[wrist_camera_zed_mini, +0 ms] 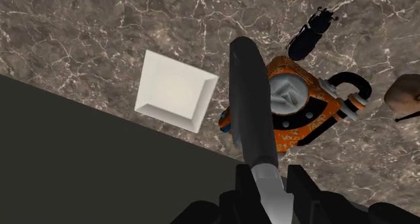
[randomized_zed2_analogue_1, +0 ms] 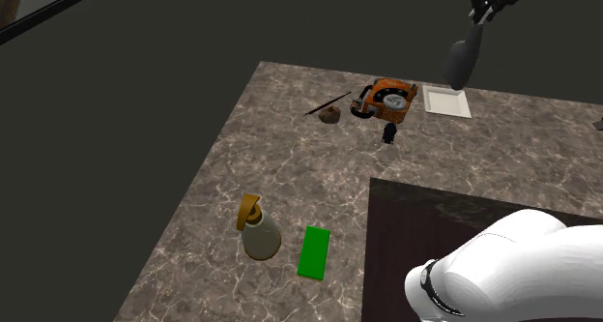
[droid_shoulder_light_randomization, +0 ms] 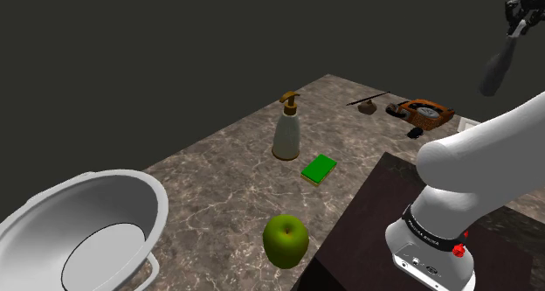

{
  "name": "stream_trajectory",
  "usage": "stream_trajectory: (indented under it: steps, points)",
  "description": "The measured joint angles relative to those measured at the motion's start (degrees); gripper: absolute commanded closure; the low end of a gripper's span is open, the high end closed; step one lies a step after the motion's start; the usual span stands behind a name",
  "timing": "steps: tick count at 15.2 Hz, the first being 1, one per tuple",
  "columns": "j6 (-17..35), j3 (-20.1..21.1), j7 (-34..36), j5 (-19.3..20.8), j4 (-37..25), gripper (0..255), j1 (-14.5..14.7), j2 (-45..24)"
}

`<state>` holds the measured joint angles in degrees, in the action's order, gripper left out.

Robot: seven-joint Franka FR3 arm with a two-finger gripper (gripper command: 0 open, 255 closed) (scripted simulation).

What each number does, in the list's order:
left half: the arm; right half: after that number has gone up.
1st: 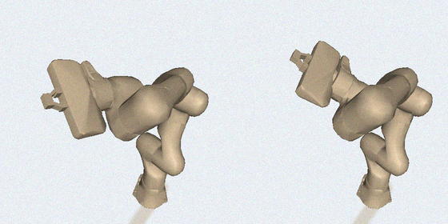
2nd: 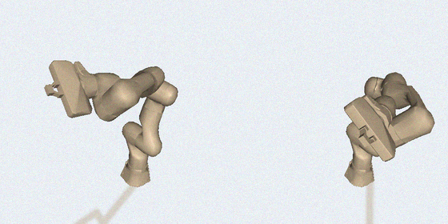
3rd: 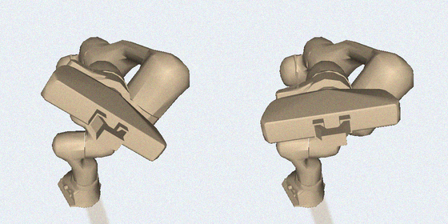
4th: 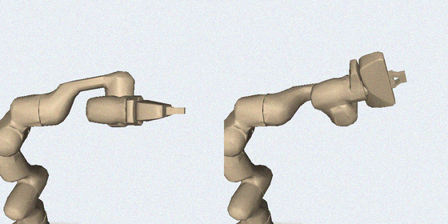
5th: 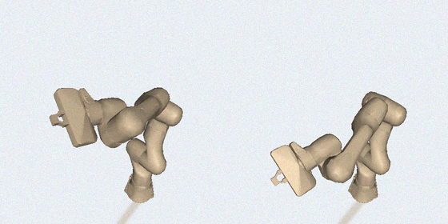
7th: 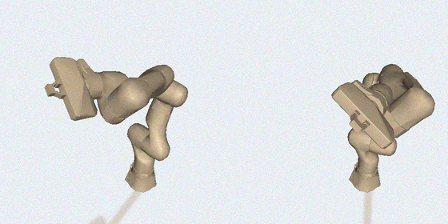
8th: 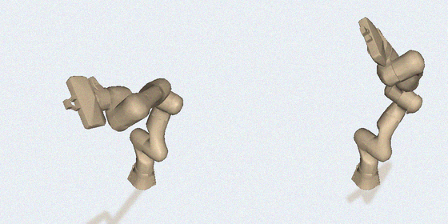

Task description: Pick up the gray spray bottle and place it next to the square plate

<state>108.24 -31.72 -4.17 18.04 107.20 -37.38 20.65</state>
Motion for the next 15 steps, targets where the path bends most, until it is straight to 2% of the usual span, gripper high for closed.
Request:
stream_trajectory:
  steps: [8, 11, 14, 15]
  points:
    - [-2.7, -9.8, -12.8, -4.5, -9.5, 255, -1.0, -4.7]
    - [-4.4, -15.0, -18.9, -8.6, -15.4, 255, -1.0, -9.0]
    - [-5.9, -21.4, -26.3, -15.2, -21.5, 255, -1.9, -15.2]
    - [-7.3, -24.2, -29.6, -18.8, -25.0, 255, -2.9, -18.7]
